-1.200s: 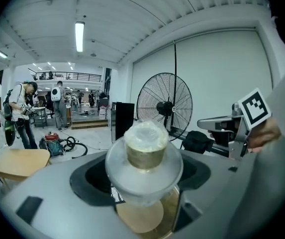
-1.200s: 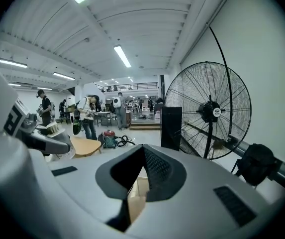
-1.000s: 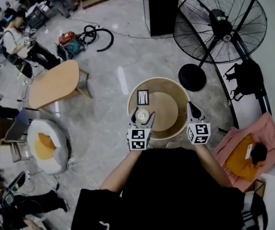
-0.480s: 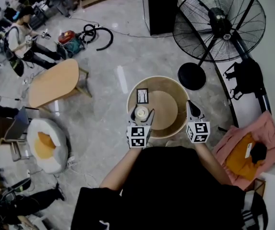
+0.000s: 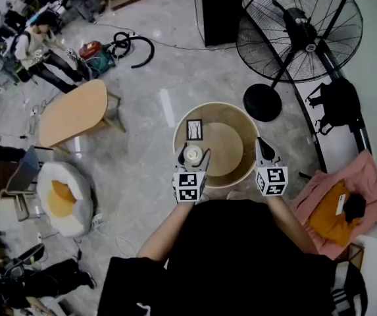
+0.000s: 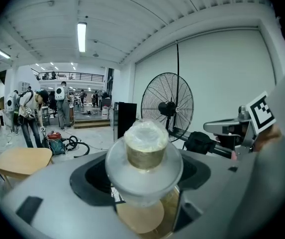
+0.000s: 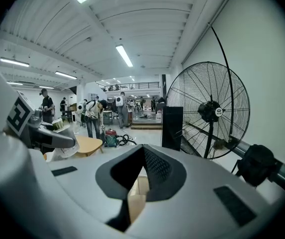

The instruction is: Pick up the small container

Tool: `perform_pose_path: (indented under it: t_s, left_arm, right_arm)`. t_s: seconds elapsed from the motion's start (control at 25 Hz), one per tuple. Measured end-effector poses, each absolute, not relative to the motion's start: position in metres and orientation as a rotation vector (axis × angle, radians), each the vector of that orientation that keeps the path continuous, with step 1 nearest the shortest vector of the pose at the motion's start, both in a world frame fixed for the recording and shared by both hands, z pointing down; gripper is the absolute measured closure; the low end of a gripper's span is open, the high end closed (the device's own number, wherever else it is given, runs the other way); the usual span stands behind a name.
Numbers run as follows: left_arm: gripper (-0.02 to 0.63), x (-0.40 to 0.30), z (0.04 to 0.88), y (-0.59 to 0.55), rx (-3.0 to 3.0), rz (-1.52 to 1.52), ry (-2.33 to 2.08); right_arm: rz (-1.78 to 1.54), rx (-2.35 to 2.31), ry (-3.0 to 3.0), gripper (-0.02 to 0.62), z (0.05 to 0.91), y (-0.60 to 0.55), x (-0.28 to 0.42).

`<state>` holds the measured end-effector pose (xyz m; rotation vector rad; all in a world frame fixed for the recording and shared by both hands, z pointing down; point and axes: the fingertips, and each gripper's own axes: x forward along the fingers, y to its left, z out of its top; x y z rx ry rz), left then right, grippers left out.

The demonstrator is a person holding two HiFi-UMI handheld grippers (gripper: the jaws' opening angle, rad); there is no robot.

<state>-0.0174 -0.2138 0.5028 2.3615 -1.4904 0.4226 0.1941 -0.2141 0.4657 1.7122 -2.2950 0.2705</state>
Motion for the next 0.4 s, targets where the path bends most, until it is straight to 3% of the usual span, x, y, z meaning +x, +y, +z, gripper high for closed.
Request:
perform_pose_path:
  t_s: [0.4]
  left_arm:
    - [0.255, -0.0123, 0.5047, -0.2121, 2.368, 0.408, -1.493]
  right_arm:
    - [0.270, 1.703, -2.301, 0.575, 0.4699, -0.2106, 0.1979]
